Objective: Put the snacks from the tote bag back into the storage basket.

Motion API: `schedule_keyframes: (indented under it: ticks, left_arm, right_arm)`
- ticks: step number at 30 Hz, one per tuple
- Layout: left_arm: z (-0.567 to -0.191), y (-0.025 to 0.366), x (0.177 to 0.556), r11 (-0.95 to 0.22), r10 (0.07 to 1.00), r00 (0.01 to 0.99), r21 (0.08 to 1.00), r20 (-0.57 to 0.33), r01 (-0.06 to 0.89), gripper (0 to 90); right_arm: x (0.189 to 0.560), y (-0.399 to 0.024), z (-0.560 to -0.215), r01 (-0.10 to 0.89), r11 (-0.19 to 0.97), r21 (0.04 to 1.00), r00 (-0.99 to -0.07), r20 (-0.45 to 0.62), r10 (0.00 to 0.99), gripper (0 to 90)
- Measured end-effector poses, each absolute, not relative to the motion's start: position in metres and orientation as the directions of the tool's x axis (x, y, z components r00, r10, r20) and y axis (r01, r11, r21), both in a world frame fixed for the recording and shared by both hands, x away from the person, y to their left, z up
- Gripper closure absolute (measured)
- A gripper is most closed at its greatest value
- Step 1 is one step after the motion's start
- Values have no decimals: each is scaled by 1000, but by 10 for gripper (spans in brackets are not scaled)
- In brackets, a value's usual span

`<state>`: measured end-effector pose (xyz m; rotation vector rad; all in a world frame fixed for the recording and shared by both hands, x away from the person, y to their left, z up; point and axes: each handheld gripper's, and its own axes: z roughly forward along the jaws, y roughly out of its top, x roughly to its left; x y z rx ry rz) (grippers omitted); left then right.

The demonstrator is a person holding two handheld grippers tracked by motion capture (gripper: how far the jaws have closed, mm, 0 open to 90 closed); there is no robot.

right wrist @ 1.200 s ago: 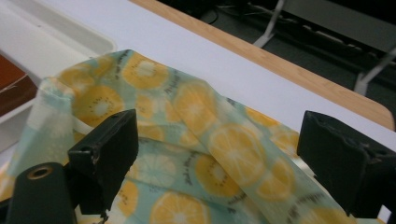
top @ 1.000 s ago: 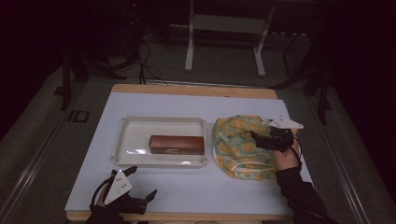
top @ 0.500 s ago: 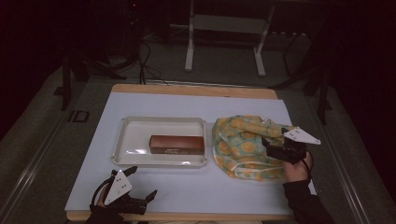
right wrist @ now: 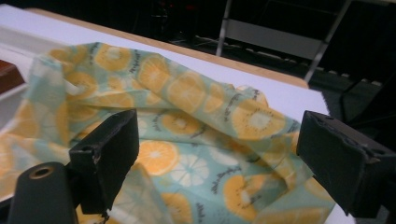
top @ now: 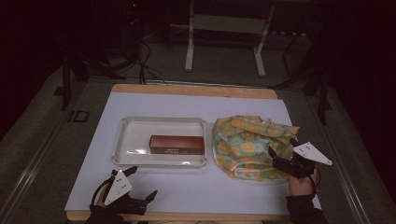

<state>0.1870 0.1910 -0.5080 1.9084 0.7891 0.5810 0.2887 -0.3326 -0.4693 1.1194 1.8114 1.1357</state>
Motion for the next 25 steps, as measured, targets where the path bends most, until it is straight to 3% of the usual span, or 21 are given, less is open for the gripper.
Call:
schedule_keyframes:
  ticks: [14,25]
  left_arm:
    - [-509,189,188,-341,721,690,898,59,279,0]
    - [-509,189,189,-344,720,692,895,58,282,0]
  right_arm:
    - [258,-336,-472,235,250,939,-319,-168,933,131]
    - [262,-338,-476,245,239,940,-332,-150,931,131]
